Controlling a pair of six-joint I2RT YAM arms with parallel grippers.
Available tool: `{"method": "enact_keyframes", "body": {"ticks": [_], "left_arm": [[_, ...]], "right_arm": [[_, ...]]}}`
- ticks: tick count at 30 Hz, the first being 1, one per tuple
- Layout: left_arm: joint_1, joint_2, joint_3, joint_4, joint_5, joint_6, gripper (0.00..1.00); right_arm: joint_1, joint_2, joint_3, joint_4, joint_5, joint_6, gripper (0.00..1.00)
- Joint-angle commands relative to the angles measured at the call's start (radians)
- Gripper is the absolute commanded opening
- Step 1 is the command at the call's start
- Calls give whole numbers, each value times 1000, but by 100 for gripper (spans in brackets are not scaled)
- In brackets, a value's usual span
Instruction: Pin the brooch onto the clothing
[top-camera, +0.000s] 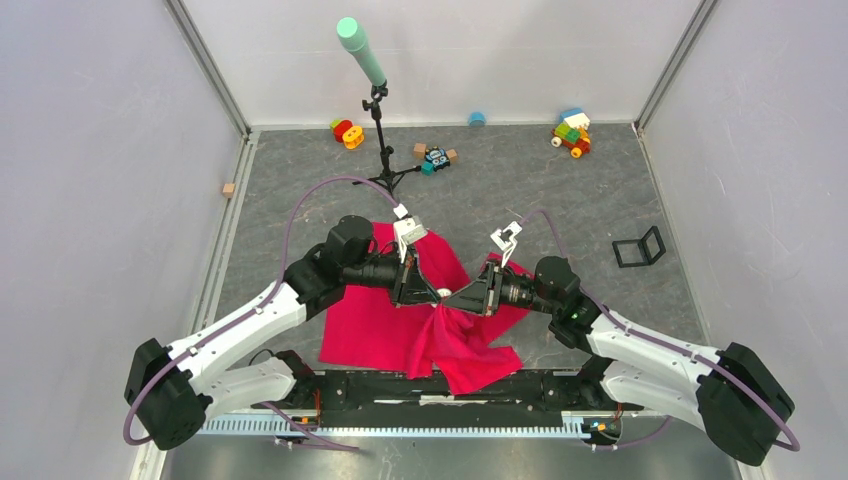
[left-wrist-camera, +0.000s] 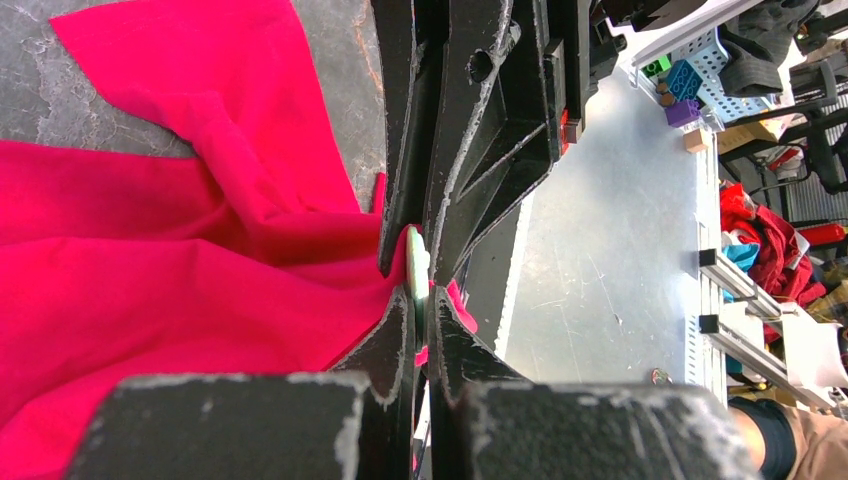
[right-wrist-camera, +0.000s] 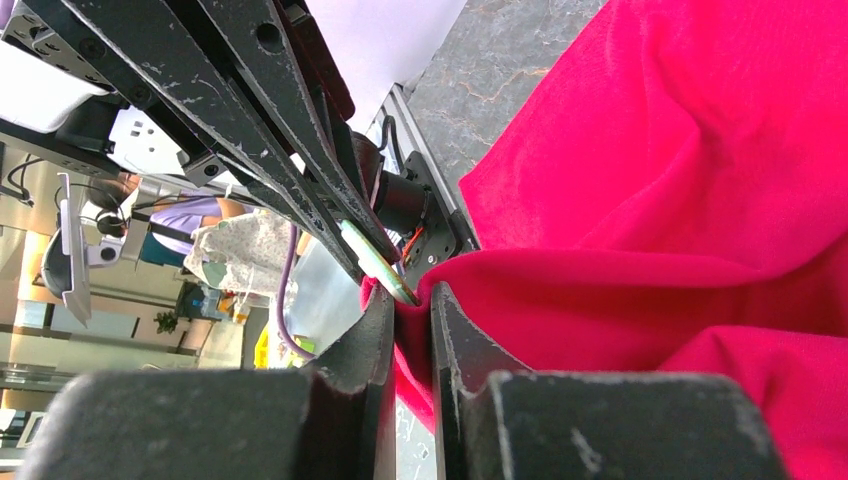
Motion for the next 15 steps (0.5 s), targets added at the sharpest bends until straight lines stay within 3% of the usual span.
{"method": "enact_keyframes", "body": {"ticks": [1, 7, 15], "left_arm": [[-91, -24, 61, 14, 317, -17, 2], [-93, -24, 61, 6, 298, -15, 2], [-85, -11, 83, -67, 133, 11, 2]], "right_arm": [[-78, 42, -18, -41, 386, -8, 0], [-82, 34, -29, -37, 413, -2, 0], [-85, -5, -34, -79, 432, -32, 0]]}}
